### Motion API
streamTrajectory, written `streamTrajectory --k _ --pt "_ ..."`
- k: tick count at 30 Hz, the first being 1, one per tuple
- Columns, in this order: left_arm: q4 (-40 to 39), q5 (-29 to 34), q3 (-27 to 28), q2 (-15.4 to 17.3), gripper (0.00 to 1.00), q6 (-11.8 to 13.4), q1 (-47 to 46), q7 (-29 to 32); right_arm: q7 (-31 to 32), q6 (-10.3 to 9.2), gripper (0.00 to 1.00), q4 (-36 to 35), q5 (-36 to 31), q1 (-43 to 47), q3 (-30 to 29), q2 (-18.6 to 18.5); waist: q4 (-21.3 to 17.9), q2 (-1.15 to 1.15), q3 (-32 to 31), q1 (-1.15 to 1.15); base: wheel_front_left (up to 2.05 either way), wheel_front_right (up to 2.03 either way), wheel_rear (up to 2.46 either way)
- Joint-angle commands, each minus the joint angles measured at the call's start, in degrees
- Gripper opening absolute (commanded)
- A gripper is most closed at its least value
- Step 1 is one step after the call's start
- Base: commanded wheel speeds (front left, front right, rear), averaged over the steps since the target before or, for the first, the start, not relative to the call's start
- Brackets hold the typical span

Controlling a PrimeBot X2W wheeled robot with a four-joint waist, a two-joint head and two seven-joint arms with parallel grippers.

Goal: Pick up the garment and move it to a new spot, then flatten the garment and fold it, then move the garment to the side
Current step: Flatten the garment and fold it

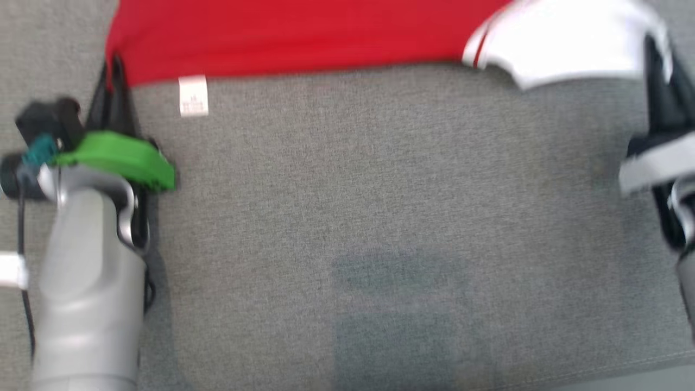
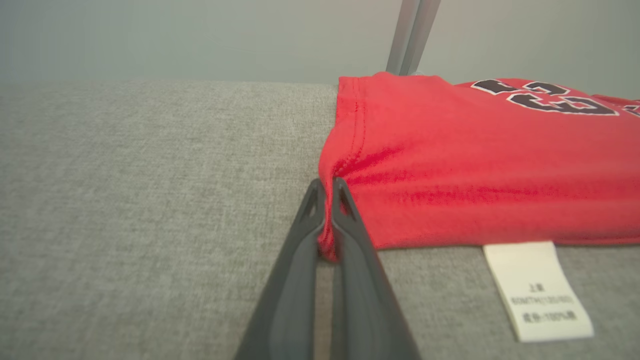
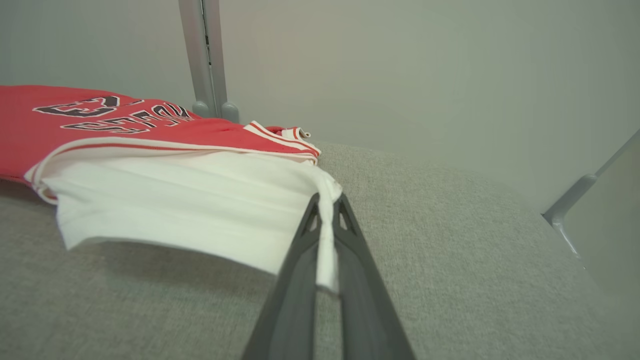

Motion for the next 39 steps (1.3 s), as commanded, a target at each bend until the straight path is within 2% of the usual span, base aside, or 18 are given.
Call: streamTrajectory --k 1,7,19,33,36,39 --pt "3.71 -1.04 1.29 -0.35 0.00 0.81 9.16 1.08 -0.20 -0.33 0.00 -0.06 0.70 3.22 -1.96 -0.65 0.22 -0.01 -6.91 0.00 0.00 0.00 0.00" --pt "4.49 -1.03 3.50 -2.63 0.00 0.66 22.40 1.35 -0.19 -0.51 0.00 0.93 1.56 17.92 -3.52 2.26 -0.47 -0.01 -15.57 0.00 0.00 0.00 0.00" --pt "5.16 -1.58 4.48 -4.16 0.00 1.03 41.85 1.63 -0.19 -0.52 0.00 5.44 0.77 35.85 -3.61 6.16 -1.25 -0.01 -31.42 0.00 0.00 0.00 0.00" --pt "2.29 -6.36 -1.53 -4.32 0.00 2.91 53.38 1.48 -0.20 -0.42 0.00 4.91 2.03 47.18 -1.81 6.66 1.49 -0.01 -36.00 0.00 0.00 0.00 0.00" --pt "-1.23 -5.88 -1.40 -4.23 0.00 2.06 53.95 1.11 -0.20 -0.29 0.00 2.45 2.53 48.05 -1.43 6.92 1.97 -0.01 -36.02 0.00 0.00 0.00 0.00" --pt "-8.10 -3.41 -0.70 -4.22 0.00 0.58 52.89 0.62 -0.20 -0.28 0.00 -0.56 3.23 46.70 -0.97 6.88 2.35 -0.01 -35.51 0.00 0.00 0.00 0.00"
